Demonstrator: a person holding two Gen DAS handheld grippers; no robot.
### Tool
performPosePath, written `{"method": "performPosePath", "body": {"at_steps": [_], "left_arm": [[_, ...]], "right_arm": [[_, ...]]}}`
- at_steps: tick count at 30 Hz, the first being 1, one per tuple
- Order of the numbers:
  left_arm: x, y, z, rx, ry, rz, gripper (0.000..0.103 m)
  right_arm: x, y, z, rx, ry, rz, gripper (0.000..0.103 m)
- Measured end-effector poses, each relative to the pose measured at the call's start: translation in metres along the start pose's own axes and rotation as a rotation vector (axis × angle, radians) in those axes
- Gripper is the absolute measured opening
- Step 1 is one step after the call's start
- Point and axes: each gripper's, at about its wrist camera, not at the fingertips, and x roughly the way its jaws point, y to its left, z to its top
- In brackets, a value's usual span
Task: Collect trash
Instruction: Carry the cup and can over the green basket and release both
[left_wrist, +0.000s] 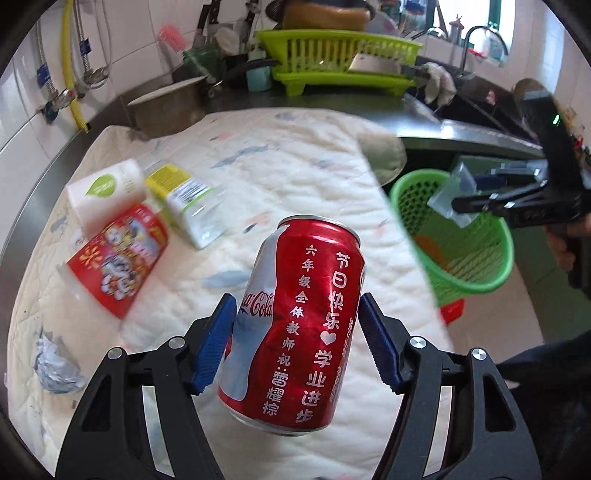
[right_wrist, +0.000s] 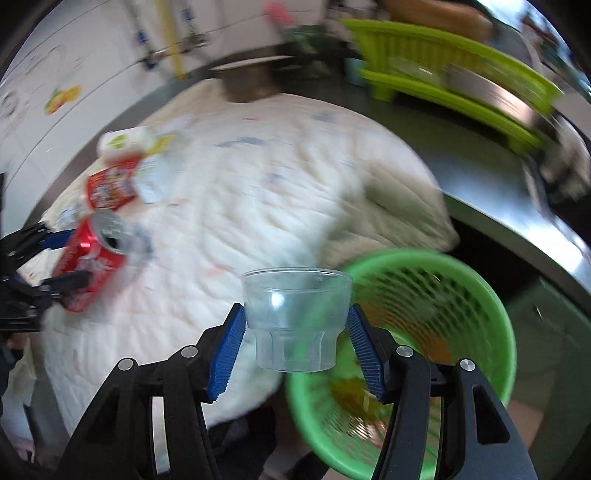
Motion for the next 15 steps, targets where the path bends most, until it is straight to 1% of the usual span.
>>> {"method": "performPosePath", "body": {"at_steps": [2,4,10,13,15], "left_arm": [[-0.003,-0.014,0.006,0.001,-0.022,-0.021,0.066],[-0.004,-0.029,0.013,0.004,-0.039,-0.051,0.066],[0.002,-0.078,0.037,0.019,-0.070,-0.131,0.066],[0.006,-0.099,0.048,0.023,-0.079,-0.166,0.066],[0.009,-0.114,0.055,0.028,-0.083,-0.185,0.066]], "right_arm": [[-0.003,-0.021,-0.010,0.040,0.002,-0.031,0.056],[-0.005,-0.033,-0.017,0.061,0.004,-0.060,0.056],[-0.018,-0.065,-0.037,0.124,-0.008,-0.096,0.057],[-0.031,-0.075,-0.045,0.144,-0.030,-0.104,0.064],[-0.041,-0.080,-0.048,0.156,-0.050,-0.114,0.065]]}}
